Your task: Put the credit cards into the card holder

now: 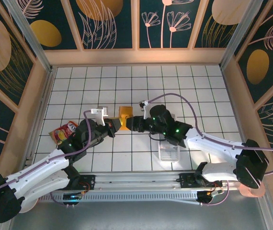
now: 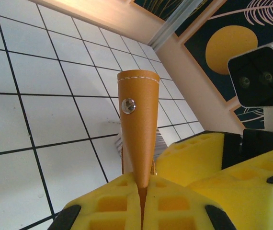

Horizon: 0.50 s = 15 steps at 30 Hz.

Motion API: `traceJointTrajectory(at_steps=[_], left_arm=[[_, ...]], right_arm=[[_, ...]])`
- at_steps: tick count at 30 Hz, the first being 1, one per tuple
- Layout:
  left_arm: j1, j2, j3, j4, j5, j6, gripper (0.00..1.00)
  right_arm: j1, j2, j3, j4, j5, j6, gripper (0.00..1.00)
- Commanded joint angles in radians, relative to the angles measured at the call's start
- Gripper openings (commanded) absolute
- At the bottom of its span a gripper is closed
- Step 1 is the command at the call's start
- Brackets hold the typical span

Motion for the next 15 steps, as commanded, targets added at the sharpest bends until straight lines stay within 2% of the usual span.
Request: traceJointTrajectory(at_steps=[1, 12, 14, 15], left_arm=[[-0.004, -0.013, 0.027, 0.048, 0.023, -0.01, 0.0], [-0.003, -0.038, 0.014, 0.06, 0.031, -0.022, 0.0], [-0.004, -0.043, 0.014, 0.059, 0.025, -0.024, 0.0], [-0.003, -0.047, 0.011, 0.058, 0.022, -0.023, 0.0]], right_arm=[[0.007, 0.026, 0.046, -0.033, 0.034, -0.015, 0.5], [0.011, 0.086, 0.081, -0.123, 0.157, -0.025, 0.5], [0.01, 0.095, 0.08, -0.132, 0.175, -0.027, 0.47], [0.012, 0.098, 0.081, -0.139, 0.185, -0.028, 0.42]])
